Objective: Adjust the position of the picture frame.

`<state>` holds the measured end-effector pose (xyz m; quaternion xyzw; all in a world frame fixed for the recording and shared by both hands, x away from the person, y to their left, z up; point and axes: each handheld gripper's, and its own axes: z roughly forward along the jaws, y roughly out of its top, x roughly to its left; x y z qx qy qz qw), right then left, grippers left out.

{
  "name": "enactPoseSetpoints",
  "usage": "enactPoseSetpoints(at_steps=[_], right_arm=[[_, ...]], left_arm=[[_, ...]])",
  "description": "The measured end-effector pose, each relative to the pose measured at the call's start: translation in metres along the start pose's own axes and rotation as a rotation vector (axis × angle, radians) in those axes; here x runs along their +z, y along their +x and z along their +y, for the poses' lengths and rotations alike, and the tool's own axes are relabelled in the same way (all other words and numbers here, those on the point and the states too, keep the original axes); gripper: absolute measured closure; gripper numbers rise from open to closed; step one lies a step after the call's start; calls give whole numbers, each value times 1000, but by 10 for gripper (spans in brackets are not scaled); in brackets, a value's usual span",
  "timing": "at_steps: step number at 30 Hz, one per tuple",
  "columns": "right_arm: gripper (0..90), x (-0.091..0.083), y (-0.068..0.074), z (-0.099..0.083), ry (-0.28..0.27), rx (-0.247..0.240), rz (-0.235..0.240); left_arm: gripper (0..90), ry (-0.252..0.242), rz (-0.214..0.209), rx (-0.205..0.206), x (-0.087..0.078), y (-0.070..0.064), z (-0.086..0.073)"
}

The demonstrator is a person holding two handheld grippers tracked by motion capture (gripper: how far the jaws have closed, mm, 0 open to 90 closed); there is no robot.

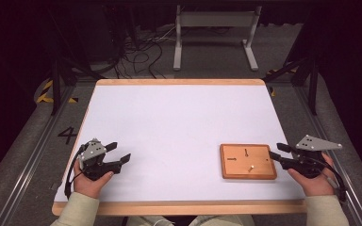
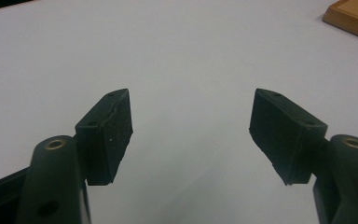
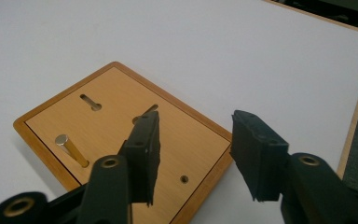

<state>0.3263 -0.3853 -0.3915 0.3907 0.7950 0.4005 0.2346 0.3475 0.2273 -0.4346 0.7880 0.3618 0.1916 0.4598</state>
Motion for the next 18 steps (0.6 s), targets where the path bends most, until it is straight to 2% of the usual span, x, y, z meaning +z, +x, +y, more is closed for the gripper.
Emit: enactPoseSetpoints(at_steps=[1, 6, 9, 11, 12, 16, 18], right_arm=[[597, 0, -2, 1, 1, 13, -3], [690, 2, -6, 1, 36, 26, -37], [797, 5, -12, -2, 59, 33, -83], [848, 7, -16, -4, 40, 49, -45], [866, 8, -16, -6, 48, 53, -39], [895, 13, -17, -9, 92, 59, -35], [896, 16, -17, -10, 128, 57, -57]], left_arm=[[302, 3, -2, -6, 0, -1, 0], [303, 0, 3, -1, 0, 0, 0], [303, 4, 2, 2, 1, 0, 0], [302, 5, 4, 6, 1, 0, 0], [302, 6, 4, 6, 2, 0, 0], [301, 2, 4, 2, 2, 1, -1], [301, 4, 6, 1, 1, 1, -1]])
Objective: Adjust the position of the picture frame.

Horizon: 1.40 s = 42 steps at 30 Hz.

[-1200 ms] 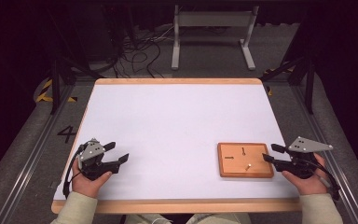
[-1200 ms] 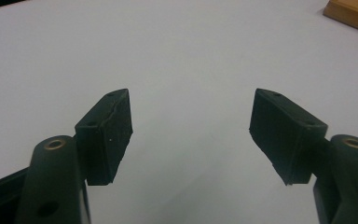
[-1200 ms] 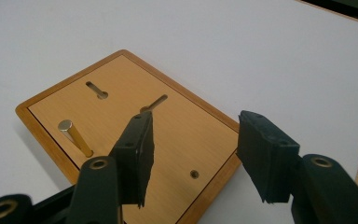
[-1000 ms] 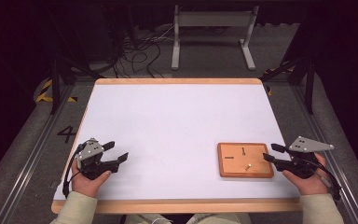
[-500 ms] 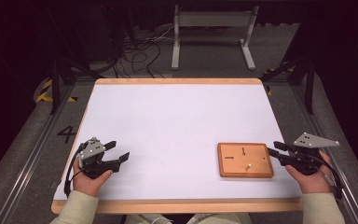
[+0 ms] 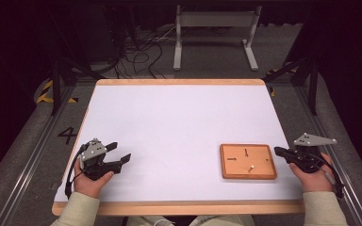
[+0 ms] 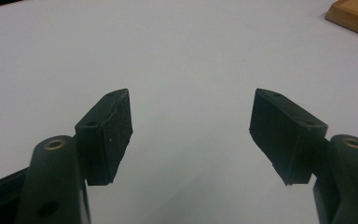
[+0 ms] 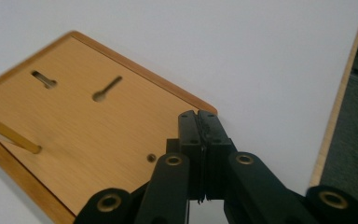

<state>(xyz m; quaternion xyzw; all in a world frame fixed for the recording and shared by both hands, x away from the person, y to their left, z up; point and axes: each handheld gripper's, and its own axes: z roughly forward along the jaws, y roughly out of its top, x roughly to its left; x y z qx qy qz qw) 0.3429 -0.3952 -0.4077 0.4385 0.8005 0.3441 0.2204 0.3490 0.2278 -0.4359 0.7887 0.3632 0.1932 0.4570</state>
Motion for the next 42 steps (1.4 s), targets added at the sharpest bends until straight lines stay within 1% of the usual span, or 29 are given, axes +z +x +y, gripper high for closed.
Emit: enactPoseSetpoints(at_steps=[2, 4, 5, 9, 11, 12, 15, 17, 18, 21, 23, 25, 28, 31, 34, 38, 40, 42], right_arm=[[896, 3, -1, -1, 31, 10, -15], [896, 4, -2, -2, 38, 14, -13], [900, 6, -2, -4, 50, 21, -10], [900, 11, -2, -6, 113, 26, -14], [900, 14, -1, -7, 170, 30, -32], [900, 15, 0, -7, 188, 31, -33], [900, 17, 0, -7, 223, 42, -30], [900, 18, 1, -7, 247, 40, -25], [900, 19, 2, -7, 268, 35, -27], [900, 20, 5, -7, 304, 21, -34], [900, 20, 6, -6, 309, 18, -38], [900, 18, 8, -5, 329, 4, -44], [900, 18, 10, -4, 332, 2, -48], [900, 20, 12, -3, 339, -4, -42], [900, 21, 14, -2, 347, -11, -54], [900, 21, 15, -2, 353, -2, -66], [900, 22, 17, -1, 352, -3, -62], [900, 26, 22, 2, 348, -9, -43]], left_arm=[[301, 2, 2, 0, 0, 1, 0], [301, 2, 2, -4, 0, 1, -1], [301, 1, 5, -4, 0, 2, -1], [301, 6, 3, -5, 0, 2, -1], [301, 7, 2, -5, 0, 2, -1], [301, 8, 2, -6, 0, 2, -1], [301, 10, 2, -10, 1, 2, -1], [302, 11, 2, -10, 1, 2, -1], [301, 12, 2, -9, 1, 2, -1], [301, 12, 3, -6, 1, 2, -1], [301, 13, 2, -6, 1, 2, -1], [301, 12, 3, -8, 1, 2, -1], [301, 14, 2, -10, 1, 2, -1], [301, 15, 2, -10, 1, 3, -1], [301, 18, 2, -10, 2, 3, -1], [301, 20, 2, -11, 3, 2, -1], [301, 21, 3, -6, 3, 2, -1], [301, 21, 4, -5, 4, 2, -1]])
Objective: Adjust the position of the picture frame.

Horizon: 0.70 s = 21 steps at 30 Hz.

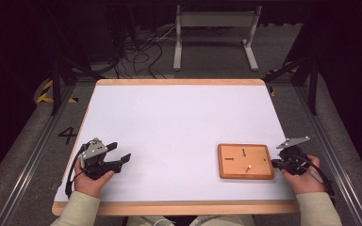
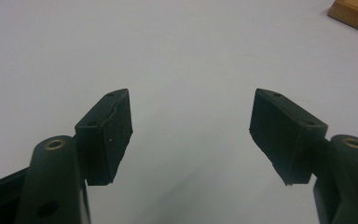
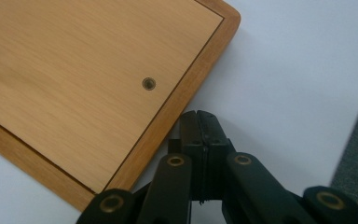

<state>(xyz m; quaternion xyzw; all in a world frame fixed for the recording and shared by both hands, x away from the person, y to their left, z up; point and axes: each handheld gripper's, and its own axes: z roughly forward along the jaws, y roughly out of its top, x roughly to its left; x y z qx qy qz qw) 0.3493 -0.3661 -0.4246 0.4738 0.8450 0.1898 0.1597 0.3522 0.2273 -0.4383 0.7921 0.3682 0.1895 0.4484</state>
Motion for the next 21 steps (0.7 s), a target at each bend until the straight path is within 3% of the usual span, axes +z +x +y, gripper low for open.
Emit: enactPoseSetpoints(at_steps=[12, 21], right_arm=[[900, 17, 39, 33, -29, -101, 81], [900, 32, 68, 60, -42, -170, 115]], left_arm=[[301, 2, -1, -2, 0, 0, 0], [301, 0, -4, -1, 0, 0, 0]])
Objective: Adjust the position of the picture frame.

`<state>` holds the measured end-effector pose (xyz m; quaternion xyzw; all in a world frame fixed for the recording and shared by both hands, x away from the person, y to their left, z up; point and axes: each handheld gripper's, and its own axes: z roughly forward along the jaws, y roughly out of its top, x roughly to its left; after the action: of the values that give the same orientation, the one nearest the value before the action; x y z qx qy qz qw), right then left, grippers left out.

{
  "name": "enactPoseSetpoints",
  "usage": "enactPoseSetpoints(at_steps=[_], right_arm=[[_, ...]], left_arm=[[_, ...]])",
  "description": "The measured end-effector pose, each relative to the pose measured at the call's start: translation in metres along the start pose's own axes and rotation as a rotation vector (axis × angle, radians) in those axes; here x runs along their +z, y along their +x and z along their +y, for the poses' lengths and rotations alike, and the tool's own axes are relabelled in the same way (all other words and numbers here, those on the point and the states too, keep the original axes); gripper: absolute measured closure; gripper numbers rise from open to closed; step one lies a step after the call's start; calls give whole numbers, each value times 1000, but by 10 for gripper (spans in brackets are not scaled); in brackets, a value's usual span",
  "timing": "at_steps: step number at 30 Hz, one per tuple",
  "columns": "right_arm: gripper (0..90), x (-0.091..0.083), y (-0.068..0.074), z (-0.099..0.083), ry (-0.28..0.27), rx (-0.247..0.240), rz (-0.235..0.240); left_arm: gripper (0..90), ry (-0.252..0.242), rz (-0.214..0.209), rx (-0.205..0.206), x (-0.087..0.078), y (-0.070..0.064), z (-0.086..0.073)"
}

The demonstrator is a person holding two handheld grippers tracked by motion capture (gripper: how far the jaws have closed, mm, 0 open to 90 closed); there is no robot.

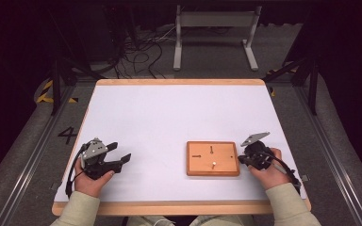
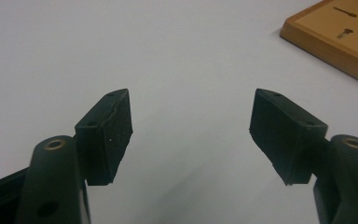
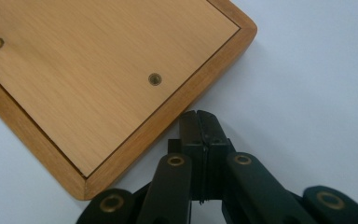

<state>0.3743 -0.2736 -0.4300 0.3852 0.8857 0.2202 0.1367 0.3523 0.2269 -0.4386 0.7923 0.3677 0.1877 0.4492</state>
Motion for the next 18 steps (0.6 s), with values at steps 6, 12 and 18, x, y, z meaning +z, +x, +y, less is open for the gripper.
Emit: enactPoseSetpoints(at_steps=[6, 12, 18], right_arm=[[900, 11, 15, 19, -7, -44, 25], [900, 21, 31, 36, -20, -86, 49], [900, 31, 40, 51, -39, -103, 64]], left_arm=[[301, -1, -1, 0, 0, 0, 0], [301, -5, -3, 5, 1, 0, 1], [301, 0, -12, 10, 3, -1, 2]])
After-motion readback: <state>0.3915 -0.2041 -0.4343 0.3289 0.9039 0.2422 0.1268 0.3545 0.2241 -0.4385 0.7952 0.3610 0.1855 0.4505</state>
